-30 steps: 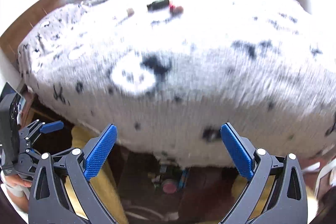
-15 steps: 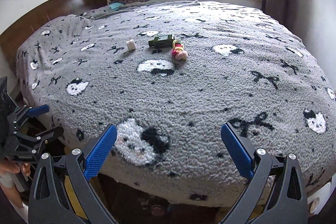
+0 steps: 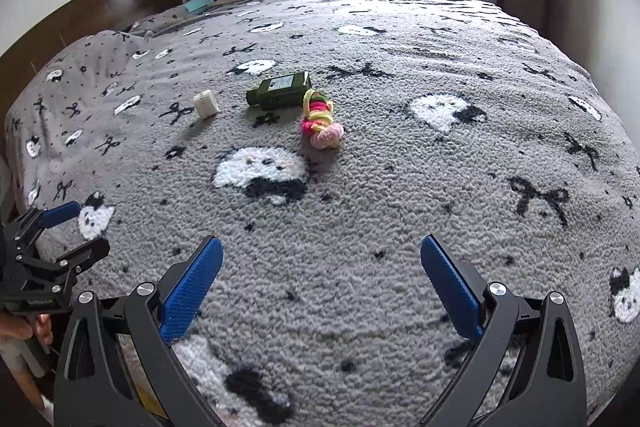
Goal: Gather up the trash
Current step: 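Move both tools back up over the remaining items on the bed, then grasp the white tape roll with the left tool while the right tool grasps the pipe-cleaner toy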
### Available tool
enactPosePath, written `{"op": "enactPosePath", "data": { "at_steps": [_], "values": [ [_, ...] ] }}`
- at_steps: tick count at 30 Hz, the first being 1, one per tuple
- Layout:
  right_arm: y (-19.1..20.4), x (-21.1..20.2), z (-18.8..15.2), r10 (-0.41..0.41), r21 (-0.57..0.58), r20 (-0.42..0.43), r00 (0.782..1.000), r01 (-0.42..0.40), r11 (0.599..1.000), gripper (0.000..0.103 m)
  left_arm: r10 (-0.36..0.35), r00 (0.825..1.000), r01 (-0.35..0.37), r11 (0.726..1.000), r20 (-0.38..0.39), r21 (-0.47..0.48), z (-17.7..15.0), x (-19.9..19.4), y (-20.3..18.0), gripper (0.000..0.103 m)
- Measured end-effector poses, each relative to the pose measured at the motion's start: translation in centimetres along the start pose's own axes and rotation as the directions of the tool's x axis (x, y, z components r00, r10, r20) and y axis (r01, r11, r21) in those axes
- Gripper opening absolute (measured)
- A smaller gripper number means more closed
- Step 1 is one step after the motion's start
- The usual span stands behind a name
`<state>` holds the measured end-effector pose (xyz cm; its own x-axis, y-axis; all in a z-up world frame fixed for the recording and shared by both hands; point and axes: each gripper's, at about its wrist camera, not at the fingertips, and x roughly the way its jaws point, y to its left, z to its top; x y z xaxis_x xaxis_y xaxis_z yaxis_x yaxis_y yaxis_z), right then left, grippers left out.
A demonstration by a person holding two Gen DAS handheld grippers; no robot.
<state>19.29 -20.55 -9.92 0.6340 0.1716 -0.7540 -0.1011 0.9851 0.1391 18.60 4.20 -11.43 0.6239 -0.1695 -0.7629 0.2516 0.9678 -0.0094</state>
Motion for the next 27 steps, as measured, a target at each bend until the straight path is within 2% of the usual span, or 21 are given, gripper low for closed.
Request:
{"op": "enactPosePath", "data": {
  "at_steps": [13, 19, 27],
  "values": [
    [-1.3, 7.1, 4.7, -0.008, 0.029, -0.028, 1.000, 0.009, 1.000, 0.099, 0.026, 1.000, -0.027, 0.999, -0.015, -0.043, 5.8, 6.5, 2.0, 0.095],
    [-1.3, 8.9, 6.0, 0.001, 0.022, -0.032, 0.999, 0.000, 1.000, 0.099, 0.021, 1.000, -0.021, 0.998, -0.007, -0.060, 8.1, 8.3, 2.8, 0.095],
    [-1.3, 10.2, 7.0, 0.017, 0.019, -0.021, 1.000, -0.016, 1.000, 0.099, 0.024, 1.000, -0.024, 0.999, -0.010, -0.024, 10.5, 10.6, 2.4, 0.094]
  ]
}}
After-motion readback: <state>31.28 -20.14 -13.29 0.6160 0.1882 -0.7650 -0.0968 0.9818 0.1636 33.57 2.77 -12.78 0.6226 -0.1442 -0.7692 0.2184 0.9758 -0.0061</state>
